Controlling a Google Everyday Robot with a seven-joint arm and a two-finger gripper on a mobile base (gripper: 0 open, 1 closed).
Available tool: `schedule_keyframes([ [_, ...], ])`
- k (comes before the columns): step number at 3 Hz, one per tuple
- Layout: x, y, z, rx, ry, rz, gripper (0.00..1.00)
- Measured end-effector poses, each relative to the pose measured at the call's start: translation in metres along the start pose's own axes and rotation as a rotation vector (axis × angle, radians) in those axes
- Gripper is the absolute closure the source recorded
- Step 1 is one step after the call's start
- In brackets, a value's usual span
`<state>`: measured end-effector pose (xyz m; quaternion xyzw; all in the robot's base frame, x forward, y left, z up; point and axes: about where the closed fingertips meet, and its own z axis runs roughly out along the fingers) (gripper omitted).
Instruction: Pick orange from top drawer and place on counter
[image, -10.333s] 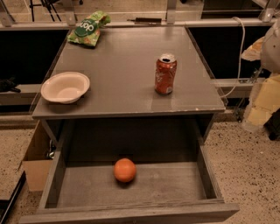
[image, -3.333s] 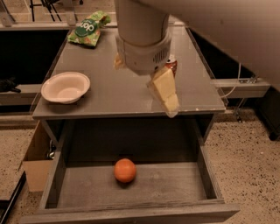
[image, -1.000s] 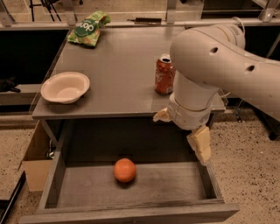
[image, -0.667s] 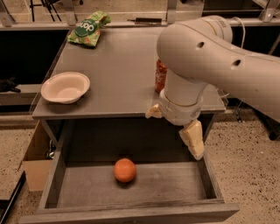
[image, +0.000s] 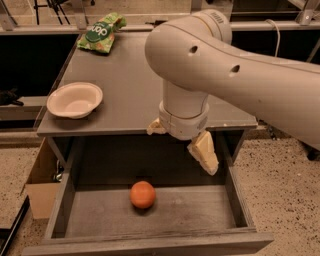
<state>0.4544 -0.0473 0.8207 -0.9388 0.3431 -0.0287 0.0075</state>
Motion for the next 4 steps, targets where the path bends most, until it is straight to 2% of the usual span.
schedule_keyframes([
  [1,0.004,0.004,-0.003,0.009,-0.010,0.029,0.00],
  [2,0.005,0.004,-0.003,0.010,-0.011,0.031,0.00],
  [3,-0.022,-0.009,0.029,-0.039,-0.070,-0.035,0.00],
  [4,-0.022,-0.009,0.029,-0.039,-0.070,-0.035,0.00],
])
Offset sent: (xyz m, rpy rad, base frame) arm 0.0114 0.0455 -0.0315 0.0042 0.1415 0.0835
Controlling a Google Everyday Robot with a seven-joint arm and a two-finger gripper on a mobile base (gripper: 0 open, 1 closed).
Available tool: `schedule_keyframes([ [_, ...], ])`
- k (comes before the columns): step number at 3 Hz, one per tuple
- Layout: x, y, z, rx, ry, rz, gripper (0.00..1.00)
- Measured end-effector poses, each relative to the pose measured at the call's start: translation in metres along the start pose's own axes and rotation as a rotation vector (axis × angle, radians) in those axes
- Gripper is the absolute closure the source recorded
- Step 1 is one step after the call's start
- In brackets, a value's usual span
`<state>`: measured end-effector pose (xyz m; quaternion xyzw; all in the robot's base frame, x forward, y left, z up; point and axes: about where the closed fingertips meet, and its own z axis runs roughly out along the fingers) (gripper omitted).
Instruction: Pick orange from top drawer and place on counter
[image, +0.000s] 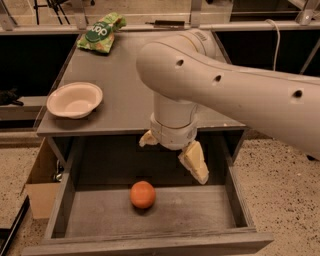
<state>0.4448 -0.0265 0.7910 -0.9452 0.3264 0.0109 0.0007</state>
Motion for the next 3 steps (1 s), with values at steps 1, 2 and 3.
schedule_keyframes([
  [1,-0.024,-0.032,0.022,-0.053,-0.044,-0.073,0.00],
  [2,-0.053,-0.060,0.057,-0.126,-0.077,-0.166,0.00],
  [3,-0.053,-0.060,0.058,-0.126,-0.077,-0.167,0.00],
])
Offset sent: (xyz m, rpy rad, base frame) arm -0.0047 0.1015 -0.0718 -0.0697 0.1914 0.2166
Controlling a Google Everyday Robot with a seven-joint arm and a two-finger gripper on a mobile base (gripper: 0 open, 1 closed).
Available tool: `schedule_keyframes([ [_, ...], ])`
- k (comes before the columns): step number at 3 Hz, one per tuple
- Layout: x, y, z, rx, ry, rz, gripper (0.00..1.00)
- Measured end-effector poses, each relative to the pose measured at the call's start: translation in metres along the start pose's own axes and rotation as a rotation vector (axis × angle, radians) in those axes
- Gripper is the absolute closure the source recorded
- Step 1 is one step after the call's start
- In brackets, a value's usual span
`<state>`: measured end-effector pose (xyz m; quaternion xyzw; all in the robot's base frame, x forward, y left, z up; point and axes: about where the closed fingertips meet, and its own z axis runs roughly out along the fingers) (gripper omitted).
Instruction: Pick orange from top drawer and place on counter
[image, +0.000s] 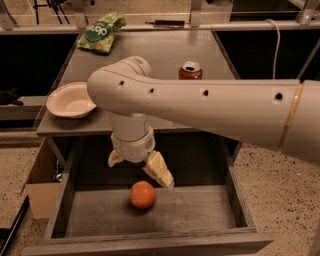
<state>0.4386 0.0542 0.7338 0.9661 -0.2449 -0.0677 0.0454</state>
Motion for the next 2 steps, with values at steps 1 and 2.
schedule_keyframes([
  [1,-0.0124,0.0001,0.0146,-0.020,0.023,-0.003,0.00],
  [2,-0.0127,0.0011,0.0159,-0.023,0.024,-0.004,0.00],
])
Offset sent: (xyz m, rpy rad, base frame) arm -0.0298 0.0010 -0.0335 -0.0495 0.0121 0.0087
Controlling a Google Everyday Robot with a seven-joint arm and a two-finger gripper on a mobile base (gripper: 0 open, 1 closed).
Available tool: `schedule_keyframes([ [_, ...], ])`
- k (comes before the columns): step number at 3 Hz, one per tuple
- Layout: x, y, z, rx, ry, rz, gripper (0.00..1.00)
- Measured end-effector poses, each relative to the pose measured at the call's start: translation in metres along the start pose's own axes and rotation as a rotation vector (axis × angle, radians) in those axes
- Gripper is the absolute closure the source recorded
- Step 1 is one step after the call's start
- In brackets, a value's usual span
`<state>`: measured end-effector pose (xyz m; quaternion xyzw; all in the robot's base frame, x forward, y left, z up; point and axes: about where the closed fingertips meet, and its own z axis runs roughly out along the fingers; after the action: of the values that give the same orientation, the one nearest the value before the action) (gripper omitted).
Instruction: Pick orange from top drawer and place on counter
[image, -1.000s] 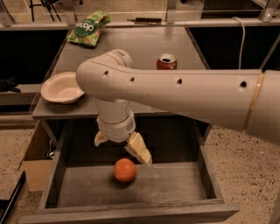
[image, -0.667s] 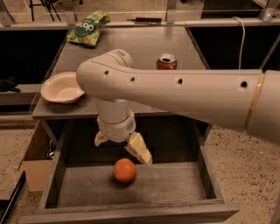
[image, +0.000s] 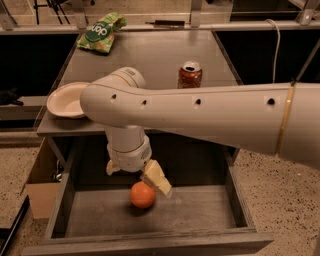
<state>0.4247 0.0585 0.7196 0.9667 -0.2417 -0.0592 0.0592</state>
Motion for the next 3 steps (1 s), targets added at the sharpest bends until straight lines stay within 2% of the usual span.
schedule_keyframes([
  [1,0.0006,0.0008,-0.0008,0.032,0.030,-0.009,0.00],
  [2,0.0067,-0.0015,-0.0002,0.116,0.129,0.018,0.00],
  [3,0.0069,-0.0017,-0.0002,0.119,0.131,0.018,0.00],
])
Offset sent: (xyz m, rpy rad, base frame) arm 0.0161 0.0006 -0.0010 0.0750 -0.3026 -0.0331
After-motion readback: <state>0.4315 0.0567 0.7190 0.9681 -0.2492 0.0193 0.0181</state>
